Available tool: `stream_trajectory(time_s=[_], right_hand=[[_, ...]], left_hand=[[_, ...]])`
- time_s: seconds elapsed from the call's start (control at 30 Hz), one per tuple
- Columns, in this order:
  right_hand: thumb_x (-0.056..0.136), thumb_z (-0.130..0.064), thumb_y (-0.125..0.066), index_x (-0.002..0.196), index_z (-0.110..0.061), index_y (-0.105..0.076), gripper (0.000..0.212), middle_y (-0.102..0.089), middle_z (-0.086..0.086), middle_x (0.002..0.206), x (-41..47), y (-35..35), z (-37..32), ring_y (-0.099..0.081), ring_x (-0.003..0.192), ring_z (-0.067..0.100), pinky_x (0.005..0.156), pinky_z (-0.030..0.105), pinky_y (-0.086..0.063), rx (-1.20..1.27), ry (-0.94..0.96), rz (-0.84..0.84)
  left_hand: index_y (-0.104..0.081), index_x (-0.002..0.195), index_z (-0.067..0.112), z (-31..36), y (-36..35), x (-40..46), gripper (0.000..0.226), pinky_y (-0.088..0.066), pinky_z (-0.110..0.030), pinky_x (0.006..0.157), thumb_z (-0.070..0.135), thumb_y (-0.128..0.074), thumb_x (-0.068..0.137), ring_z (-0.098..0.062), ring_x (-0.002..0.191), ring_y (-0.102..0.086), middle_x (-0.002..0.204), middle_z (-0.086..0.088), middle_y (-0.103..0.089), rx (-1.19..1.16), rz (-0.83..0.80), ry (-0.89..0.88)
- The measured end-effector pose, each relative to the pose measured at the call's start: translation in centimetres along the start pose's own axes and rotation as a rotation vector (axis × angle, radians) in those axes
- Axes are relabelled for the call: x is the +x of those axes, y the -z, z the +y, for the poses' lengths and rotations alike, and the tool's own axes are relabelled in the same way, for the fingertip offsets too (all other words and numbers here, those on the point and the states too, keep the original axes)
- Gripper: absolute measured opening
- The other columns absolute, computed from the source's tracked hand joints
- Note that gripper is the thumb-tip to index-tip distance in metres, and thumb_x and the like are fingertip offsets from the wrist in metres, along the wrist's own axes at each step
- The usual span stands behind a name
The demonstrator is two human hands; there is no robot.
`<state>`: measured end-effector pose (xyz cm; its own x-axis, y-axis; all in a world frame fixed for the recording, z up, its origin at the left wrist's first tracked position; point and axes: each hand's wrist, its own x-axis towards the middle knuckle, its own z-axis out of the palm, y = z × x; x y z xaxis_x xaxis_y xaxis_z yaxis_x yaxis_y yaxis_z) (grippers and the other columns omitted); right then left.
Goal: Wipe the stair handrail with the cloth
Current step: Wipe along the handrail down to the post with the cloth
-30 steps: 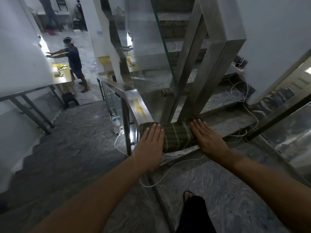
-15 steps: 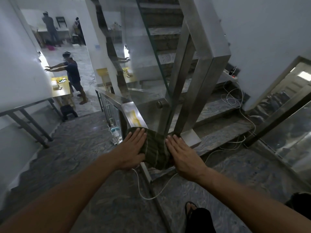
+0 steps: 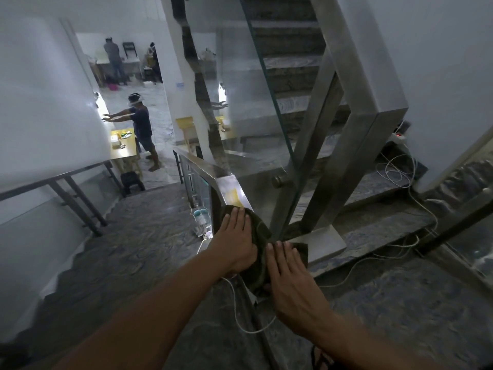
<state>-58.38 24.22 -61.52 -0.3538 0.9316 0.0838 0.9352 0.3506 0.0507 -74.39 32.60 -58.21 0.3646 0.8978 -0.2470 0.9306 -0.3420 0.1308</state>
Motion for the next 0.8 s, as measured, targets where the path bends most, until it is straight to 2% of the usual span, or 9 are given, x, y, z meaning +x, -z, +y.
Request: stream_trajectory(time_s=[0.07,0.1,0.17,0.23,0.47,0.57,0.67,0.8], right_hand=[[0.098,-0.042,0.000,0.139,0.003,-0.037,0.071,-0.045,0.030,0.139,-0.1,-0.2,-0.7,-0.044,0.128,0.045,0.110,0.049,-0.014,-0.016,-0.028,-0.007],[0.099,-0.041,-0.004,0.139,0.002,-0.036,0.067,-0.043,0.030,0.140,-0.1,-0.2,-0.9,-0.043,0.128,0.046,0.108,0.048,-0.010,-0.023,-0.027,-0.006],[0.096,-0.043,-0.021,0.139,0.001,-0.036,0.063,-0.040,0.028,0.143,0.0,0.0,-1.1,-0.041,0.130,0.047,0.107,0.048,-0.009,-0.033,-0.019,0.001],[0.091,-0.048,-0.032,0.139,0.000,-0.039,0.069,-0.040,0.027,0.144,0.4,-0.2,-1.6,-0.038,0.132,0.046,0.107,0.049,-0.012,-0.016,-0.032,-0.005],[0.084,-0.041,-0.043,0.134,0.004,-0.047,0.068,-0.045,0.031,0.139,3.7,-0.5,-4.9,-0.044,0.127,0.049,0.109,0.051,-0.009,0.054,-0.208,-0.053],[0.077,-0.039,-0.054,0.132,0.006,-0.047,0.071,-0.048,0.033,0.136,5.3,-1.0,-5.5,-0.048,0.123,0.051,0.109,0.053,-0.014,0.066,-0.259,-0.053],[0.062,-0.042,-0.078,0.130,0.005,-0.052,0.088,-0.052,0.031,0.133,7.1,-1.2,-5.9,-0.052,0.120,0.048,0.108,0.055,-0.033,0.085,-0.292,-0.089],[0.055,-0.045,-0.083,0.131,0.002,-0.053,0.094,-0.053,0.028,0.134,9.3,-1.4,-6.4,-0.053,0.121,0.045,0.101,0.053,-0.035,0.130,-0.330,-0.102]], left_hand=[[0.003,0.148,-0.001,-0.5,0.0,0.5,0.068,0.006,-0.041,0.118,0.032,-0.027,0.098,-0.032,0.146,0.013,0.158,-0.021,0.010,-0.044,0.017,-0.006],[0.003,0.148,-0.002,-0.8,0.1,0.8,0.068,0.006,-0.040,0.118,0.031,-0.029,0.098,-0.031,0.146,0.013,0.158,-0.021,0.010,-0.051,0.029,-0.020],[0.003,0.148,-0.001,-1.5,0.3,1.4,0.068,0.008,-0.038,0.117,0.030,-0.029,0.098,-0.030,0.147,0.013,0.158,-0.020,0.010,-0.059,0.042,-0.053],[0.004,0.149,0.000,-2.2,0.5,2.2,0.067,0.010,-0.036,0.116,0.030,-0.029,0.098,-0.029,0.147,0.013,0.159,-0.019,0.010,-0.075,0.041,-0.076],[0.004,0.150,0.006,-4.6,1.2,4.9,0.067,0.008,-0.037,0.117,0.030,-0.030,0.097,-0.024,0.147,0.014,0.160,-0.014,0.010,-0.092,0.037,-0.090],[0.003,0.150,0.008,-5.6,1.6,6.1,0.069,0.004,-0.039,0.120,0.034,-0.026,0.094,-0.023,0.147,0.012,0.160,-0.012,0.009,-0.074,0.034,-0.109],[0.003,0.150,0.008,-6.3,1.9,7.4,0.069,0.006,-0.037,0.119,0.037,-0.023,0.093,-0.021,0.147,0.012,0.160,-0.012,0.009,-0.052,0.037,-0.111],[0.001,0.151,0.009,-7.2,2.5,8.9,0.078,0.005,-0.036,0.120,0.040,-0.014,0.081,-0.020,0.148,0.010,0.160,-0.011,0.008,-0.044,0.040,-0.112]])
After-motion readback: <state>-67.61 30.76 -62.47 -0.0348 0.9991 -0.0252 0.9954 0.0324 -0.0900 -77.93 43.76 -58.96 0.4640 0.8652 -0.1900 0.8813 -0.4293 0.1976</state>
